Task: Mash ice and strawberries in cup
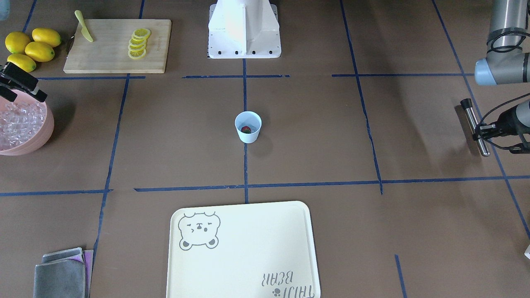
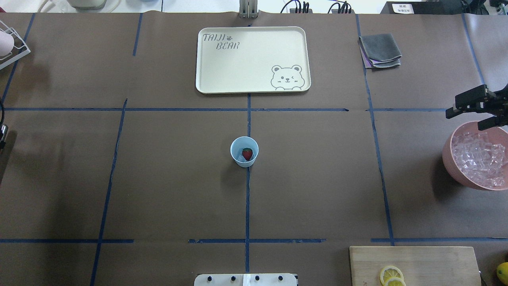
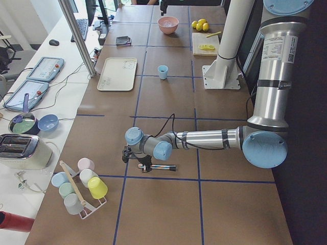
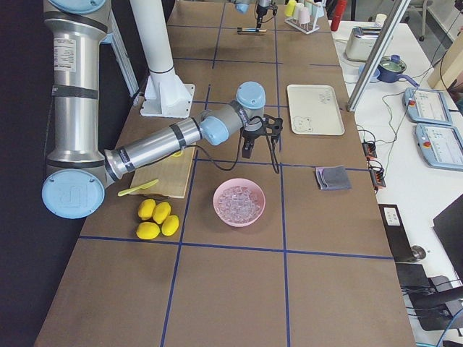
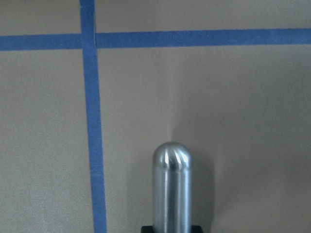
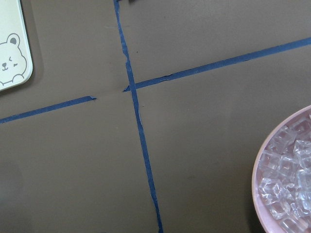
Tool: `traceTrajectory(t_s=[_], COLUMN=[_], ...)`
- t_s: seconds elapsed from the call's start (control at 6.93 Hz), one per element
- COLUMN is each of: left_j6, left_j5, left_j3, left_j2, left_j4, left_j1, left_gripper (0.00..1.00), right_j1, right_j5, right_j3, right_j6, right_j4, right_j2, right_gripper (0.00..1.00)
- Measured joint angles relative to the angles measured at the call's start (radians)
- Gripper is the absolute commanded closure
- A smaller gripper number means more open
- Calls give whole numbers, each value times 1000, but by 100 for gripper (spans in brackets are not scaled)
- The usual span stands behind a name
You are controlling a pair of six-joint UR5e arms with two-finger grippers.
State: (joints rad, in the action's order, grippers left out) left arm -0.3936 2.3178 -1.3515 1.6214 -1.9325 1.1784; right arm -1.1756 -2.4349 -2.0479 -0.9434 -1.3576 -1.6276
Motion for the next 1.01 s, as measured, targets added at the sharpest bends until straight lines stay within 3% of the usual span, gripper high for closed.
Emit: traceTrajectory(t_s=[0.29,0.43,0.58,0.72,0.87,1.01], left_j6=[3,3,3,2,2,2], left_j5=[-1,-1,-1,-2,-1,-2], left_j3=[0,0,0,0,0,0], left_j2=[0,0,0,0,0,0], left_j4=[0,0,0,0,0,0], left_j1=[-4,-7,-8,-9,-9,-9], left_gripper=[89,79,62,34,26,12], right_j1=[1,1,1,1,1,1], right_j5=[0,-1,-1,-1,-1,-1], right_j3=[0,0,-1,-1,-1,-2], right_j6=[0,0,0,0,0,0], right_j4=[0,0,0,0,0,0], right_j2=[0,0,0,0,0,0], right_gripper=[1,1,1,1,1,0])
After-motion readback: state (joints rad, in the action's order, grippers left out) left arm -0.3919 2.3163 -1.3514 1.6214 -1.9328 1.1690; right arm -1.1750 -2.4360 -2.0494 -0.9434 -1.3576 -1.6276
